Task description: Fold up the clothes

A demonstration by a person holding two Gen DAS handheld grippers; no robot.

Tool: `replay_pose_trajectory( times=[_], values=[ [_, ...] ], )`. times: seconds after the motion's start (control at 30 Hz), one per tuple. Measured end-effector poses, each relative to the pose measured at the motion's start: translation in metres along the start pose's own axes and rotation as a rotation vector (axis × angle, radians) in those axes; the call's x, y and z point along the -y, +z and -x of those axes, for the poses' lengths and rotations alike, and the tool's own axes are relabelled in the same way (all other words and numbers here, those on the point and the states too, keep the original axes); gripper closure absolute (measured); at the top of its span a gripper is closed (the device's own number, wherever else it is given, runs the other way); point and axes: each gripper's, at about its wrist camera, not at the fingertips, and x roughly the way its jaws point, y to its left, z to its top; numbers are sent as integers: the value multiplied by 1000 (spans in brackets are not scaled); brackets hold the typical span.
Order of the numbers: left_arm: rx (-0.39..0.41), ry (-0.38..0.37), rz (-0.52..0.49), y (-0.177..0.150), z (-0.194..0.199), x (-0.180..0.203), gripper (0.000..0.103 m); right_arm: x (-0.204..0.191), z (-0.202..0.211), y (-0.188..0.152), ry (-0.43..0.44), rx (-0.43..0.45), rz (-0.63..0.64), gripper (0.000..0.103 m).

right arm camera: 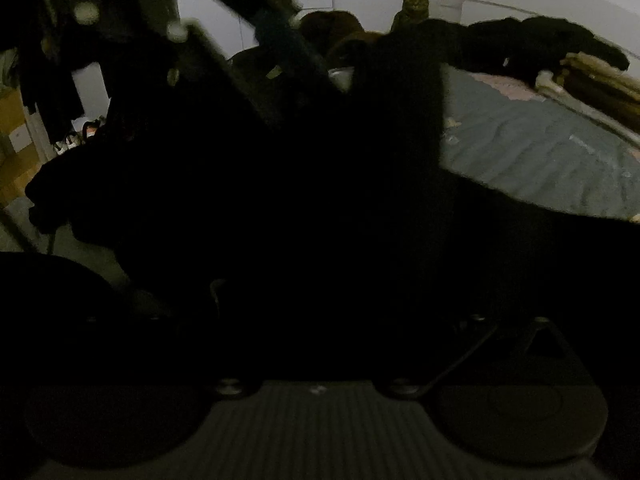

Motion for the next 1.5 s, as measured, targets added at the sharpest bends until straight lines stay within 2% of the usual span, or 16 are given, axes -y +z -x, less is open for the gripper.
replay_pose_trajectory(
  times=[0.07, 0.2, 0.33, 0.47, 0.63, 0.73, 0.8, 0.9, 1.03, 1.13, 1.37, 1.4, 1.5],
  values=[
    [8, 5, 7, -3, 3, 0, 51, 9, 17, 5, 15, 10, -43, 0],
    [83, 56, 133, -24, 29, -10, 46, 30, 56, 22, 79, 41, -152, 0],
    [128, 135, 255, -43, 41, -11, 46, 43, 83, 65, 127, 65, -185, 0],
    [211, 184, 387, -58, 53, -7, 44, 46, 84, 112, 210, 72, -194, 0],
    [311, 185, 491, -75, 67, 0, 41, 33, 59, 141, 318, 34, -211, 0],
    [335, 184, 518, -85, 70, 1, 41, 30, 36, 147, 326, -44, -253, 0],
    [342, 184, 530, -90, 71, 2, 40, 26, 24, 150, 315, -95, -243, 1],
    [347, 178, 537, -96, 70, 1, 40, 16, 20, 155, 322, -121, -197, 1],
    [348, 169, 538, -99, 66, 1, 40, 12, -2, 155, 269, -265, -170, 1],
    [346, 166, 525, -102, 63, 4, 40, 20, -7, 151, 217, -334, -163, 2],
    [332, 168, 531, -107, 55, 3, 40, 42, -2, 140, 171, -425, -208, 2],
    [334, 168, 528, -107, 55, 4, 40, 46, -1, 139, 175, -437, -238, 2],
    [343, 162, 531, -107, 55, 5, 39, 55, 3, 138, 275, -424, -344, 2]
  ],
)
